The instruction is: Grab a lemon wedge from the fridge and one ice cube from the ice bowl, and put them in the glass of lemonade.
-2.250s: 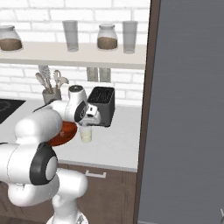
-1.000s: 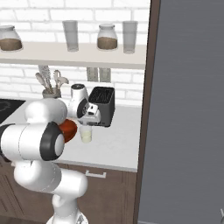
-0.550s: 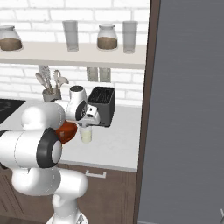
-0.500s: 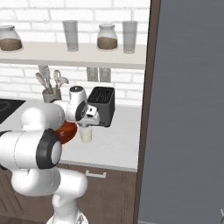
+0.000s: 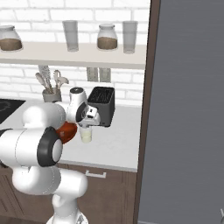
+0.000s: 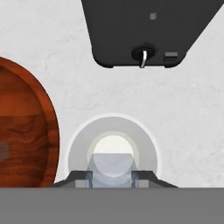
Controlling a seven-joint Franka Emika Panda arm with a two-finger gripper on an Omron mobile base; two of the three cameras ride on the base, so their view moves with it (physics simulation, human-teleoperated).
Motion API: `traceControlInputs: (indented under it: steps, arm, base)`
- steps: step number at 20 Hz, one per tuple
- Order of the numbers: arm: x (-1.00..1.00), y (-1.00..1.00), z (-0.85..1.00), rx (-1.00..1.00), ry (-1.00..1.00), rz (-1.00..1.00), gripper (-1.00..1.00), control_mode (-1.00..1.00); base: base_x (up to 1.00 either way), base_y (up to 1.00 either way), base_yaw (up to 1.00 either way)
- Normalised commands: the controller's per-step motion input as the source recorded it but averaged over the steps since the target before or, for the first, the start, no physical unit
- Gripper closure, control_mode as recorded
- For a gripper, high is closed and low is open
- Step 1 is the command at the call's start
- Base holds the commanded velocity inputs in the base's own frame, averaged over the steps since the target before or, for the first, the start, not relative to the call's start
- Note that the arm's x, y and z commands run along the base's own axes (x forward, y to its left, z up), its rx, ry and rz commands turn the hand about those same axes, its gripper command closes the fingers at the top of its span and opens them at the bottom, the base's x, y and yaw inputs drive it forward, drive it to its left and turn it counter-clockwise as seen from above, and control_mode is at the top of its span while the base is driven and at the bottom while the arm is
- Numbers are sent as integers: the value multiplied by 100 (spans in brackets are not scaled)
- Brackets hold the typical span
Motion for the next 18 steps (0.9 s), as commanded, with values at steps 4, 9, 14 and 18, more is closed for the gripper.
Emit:
traceControlInputs:
  steps: [4,9,14,18]
  arm:
    - [0,0,0,0,0,0,-100,-100]
    - [0,0,0,0,0,0,-100,-100]
    - [0,0,0,0,0,0,-100,-100]
    - [-12,0,0,0,0,2,-100,-100]
  base:
    - [0,0,0]
    - [0,0,0]
    - [0,0,0]
    - [0,0,0]
